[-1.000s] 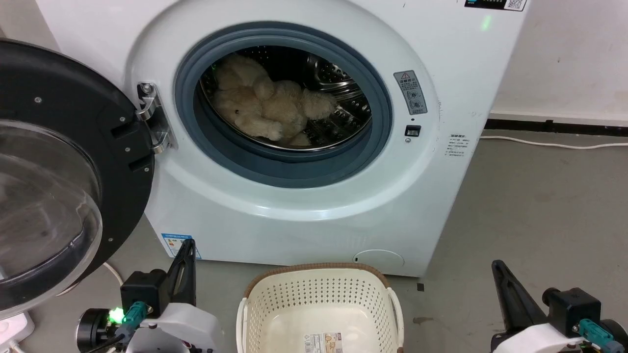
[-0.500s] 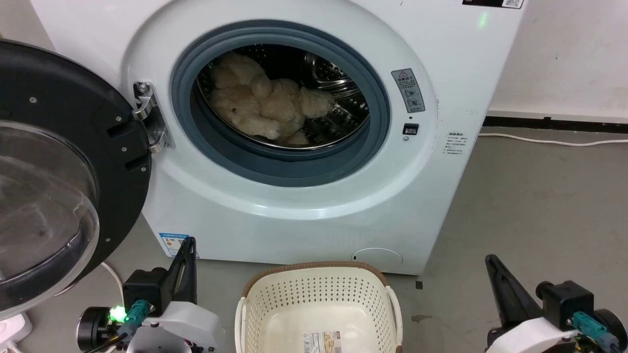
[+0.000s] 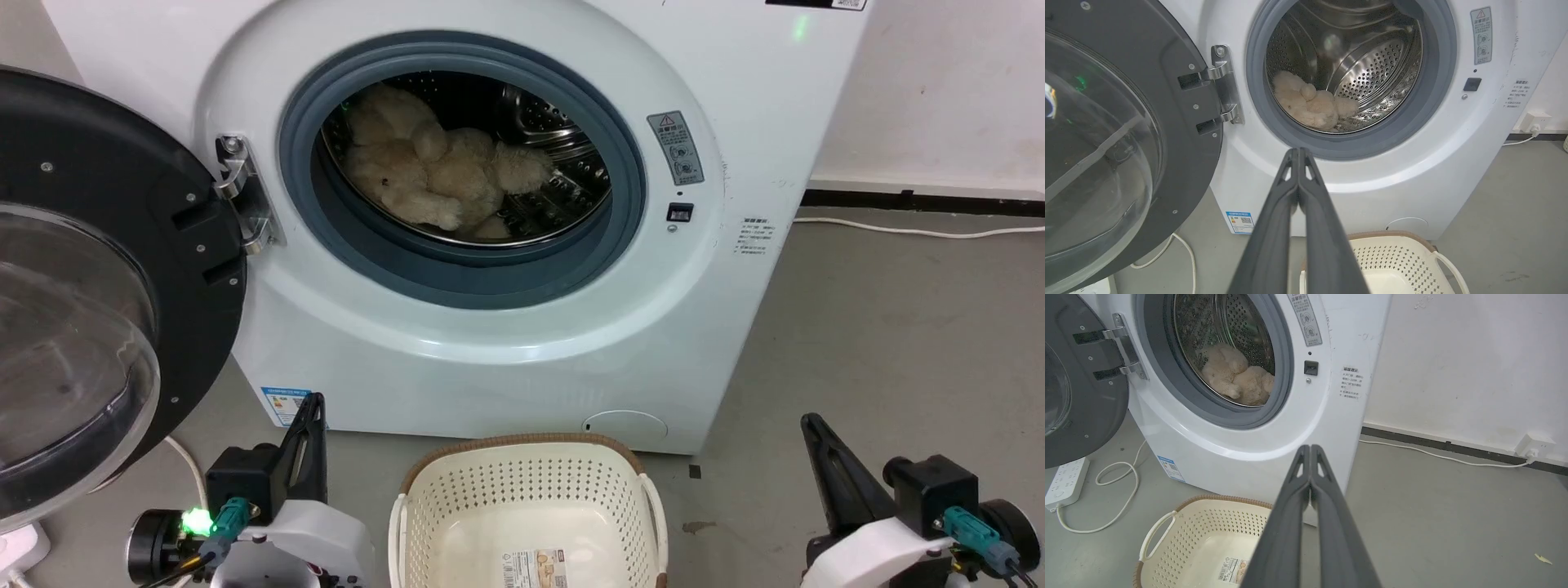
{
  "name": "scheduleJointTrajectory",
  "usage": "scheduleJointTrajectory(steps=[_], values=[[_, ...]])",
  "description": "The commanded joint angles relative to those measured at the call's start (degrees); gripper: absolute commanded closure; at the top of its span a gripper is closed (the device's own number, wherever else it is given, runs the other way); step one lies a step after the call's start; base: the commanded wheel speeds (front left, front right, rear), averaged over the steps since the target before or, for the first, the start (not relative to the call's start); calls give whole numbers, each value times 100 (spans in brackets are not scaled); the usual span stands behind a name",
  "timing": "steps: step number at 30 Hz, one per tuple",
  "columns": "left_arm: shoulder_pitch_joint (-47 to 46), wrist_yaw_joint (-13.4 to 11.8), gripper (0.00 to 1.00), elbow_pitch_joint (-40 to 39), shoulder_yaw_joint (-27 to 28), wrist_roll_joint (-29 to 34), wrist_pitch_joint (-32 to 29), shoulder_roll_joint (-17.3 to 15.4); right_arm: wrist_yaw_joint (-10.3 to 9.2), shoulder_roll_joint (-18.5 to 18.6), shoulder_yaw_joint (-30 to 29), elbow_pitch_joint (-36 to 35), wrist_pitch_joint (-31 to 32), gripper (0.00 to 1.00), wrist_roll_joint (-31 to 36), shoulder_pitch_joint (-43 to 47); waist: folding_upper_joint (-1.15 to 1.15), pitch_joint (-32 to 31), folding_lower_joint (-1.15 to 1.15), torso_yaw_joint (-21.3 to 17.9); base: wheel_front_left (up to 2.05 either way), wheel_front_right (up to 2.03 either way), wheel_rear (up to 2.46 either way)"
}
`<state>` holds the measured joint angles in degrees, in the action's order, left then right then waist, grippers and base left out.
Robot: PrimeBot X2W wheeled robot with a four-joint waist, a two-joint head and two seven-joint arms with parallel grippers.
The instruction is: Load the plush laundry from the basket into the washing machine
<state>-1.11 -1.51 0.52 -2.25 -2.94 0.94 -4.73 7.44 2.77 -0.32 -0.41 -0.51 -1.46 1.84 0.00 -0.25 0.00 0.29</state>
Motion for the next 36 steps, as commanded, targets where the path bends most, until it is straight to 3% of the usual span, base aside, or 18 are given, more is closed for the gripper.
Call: scheduleJointTrajectory(steps=[1, 12, 36], values=[[101, 37, 100, -29, 60, 75, -40, 32, 4, 9, 13, 19, 15, 100, 44, -88, 0, 2, 0, -3, 0, 0, 0], [111, 151, 100, -52, 225, 294, -94, 185, 5, 10, 32, 41, 51, 100, 146, -184, 0, 25, 0, -29, 0, 0, 0], [111, 151, 100, -52, 225, 294, -94, 185, 5, 10, 32, 41, 51, 100, 146, -184, 0, 25, 0, -29, 0, 0, 0]])
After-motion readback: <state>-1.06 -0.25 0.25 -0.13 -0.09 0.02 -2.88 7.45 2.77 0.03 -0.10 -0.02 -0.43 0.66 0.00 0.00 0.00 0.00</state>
